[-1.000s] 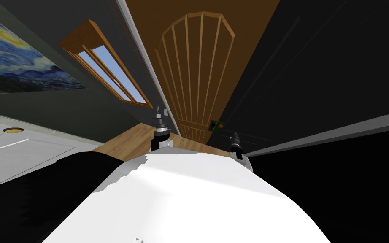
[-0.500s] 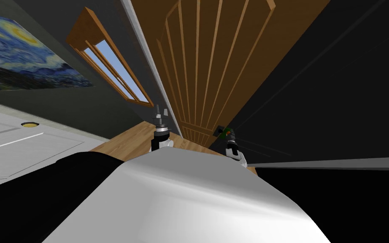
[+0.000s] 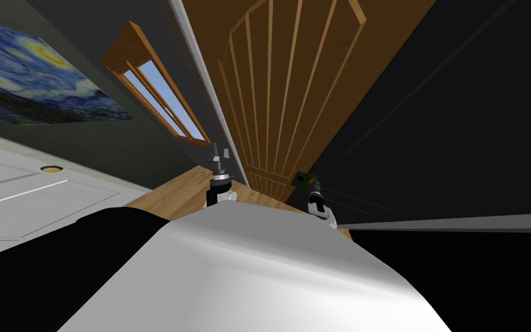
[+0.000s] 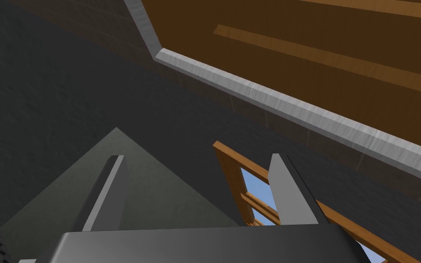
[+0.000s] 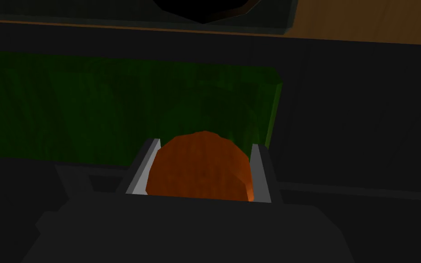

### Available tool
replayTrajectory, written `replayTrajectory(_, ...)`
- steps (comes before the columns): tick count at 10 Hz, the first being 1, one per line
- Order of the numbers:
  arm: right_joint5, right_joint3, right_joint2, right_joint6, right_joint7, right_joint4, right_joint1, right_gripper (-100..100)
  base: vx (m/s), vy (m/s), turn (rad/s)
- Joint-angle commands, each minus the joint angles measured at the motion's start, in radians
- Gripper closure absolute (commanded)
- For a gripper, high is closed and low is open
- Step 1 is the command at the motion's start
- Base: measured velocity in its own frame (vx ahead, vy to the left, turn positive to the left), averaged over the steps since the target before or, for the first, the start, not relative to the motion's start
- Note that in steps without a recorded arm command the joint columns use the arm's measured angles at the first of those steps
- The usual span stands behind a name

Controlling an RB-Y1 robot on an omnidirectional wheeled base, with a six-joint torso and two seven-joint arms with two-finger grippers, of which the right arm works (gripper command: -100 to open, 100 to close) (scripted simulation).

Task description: Pull the door open

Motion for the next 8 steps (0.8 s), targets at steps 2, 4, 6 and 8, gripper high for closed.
replayTrajectory(2, -0.004, -0.026, -0.018, 0.005, -0.002, 0.007, 0.023, 100, -0.062, -0.034, -0.069)
replayTrajectory(4, -0.007, -0.041, -0.03, 0.008, -0.005, 0.011, 0.038, 100, -0.18, -0.116, -0.129)
replayTrajectory(6, -0.005, -0.033, -0.029, -0.005, -0.012, 0.023, 0.024, -100, -0.228, 0.037, -0.005)
replayTrajectory(8, -0.002, -0.018, -0.026, -0.005, -0.02, 0.009, 0.027, -100, -0.163, 0.123, 0.029)
